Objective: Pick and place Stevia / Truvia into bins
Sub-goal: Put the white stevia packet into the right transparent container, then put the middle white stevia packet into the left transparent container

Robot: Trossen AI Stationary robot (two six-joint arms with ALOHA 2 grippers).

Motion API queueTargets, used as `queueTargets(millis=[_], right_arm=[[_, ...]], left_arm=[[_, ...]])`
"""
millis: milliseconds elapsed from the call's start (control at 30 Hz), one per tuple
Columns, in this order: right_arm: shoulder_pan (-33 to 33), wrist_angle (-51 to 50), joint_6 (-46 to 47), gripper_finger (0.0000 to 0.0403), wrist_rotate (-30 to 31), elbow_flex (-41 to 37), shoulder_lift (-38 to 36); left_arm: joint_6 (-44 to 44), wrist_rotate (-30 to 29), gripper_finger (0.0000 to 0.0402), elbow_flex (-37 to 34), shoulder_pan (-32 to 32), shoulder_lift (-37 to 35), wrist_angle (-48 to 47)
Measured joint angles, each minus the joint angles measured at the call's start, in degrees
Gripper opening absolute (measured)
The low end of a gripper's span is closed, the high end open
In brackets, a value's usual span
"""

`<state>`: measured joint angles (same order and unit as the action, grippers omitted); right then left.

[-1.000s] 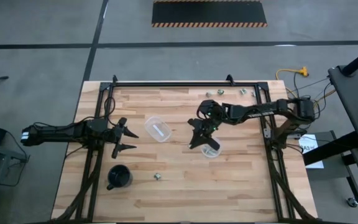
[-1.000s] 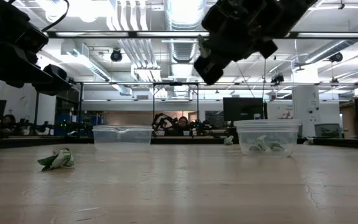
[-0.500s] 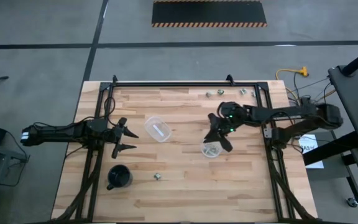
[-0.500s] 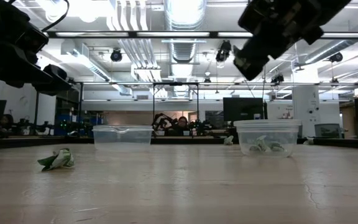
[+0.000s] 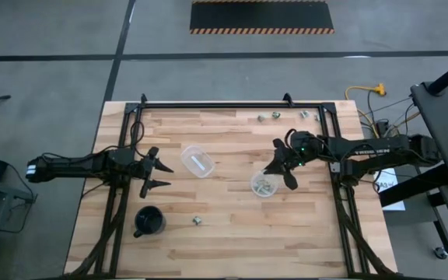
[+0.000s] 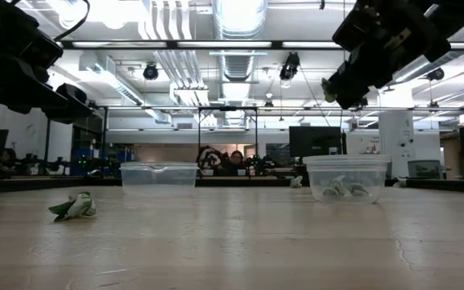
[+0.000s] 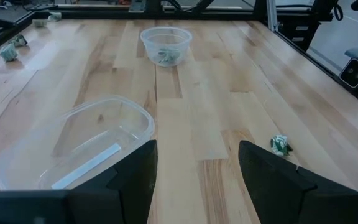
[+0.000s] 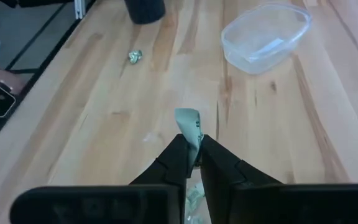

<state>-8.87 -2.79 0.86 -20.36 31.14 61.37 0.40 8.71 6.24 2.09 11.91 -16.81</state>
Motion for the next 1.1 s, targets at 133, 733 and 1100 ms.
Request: queueTargets(millis=[133, 733, 1100], right_arm=[[0.0, 0.2, -1.1, 0.0038, 0.0, 0.1, 1.2], [0.0, 0.3, -1.3, 0.0087, 0.0, 0.2, 2.4], [0.0, 0.8, -2.4, 0.0117, 0.0, 0.2, 2.4]], left_arm=[[0.0, 0.0, 0.0209, 0.0, 0.0, 0.0, 0.0], [0.0, 0.0, 0.0209, 0.0, 0.0, 0.1, 0.0], [0.0, 0.0, 0.0209, 0.0, 0.0, 0.1, 0.0]])
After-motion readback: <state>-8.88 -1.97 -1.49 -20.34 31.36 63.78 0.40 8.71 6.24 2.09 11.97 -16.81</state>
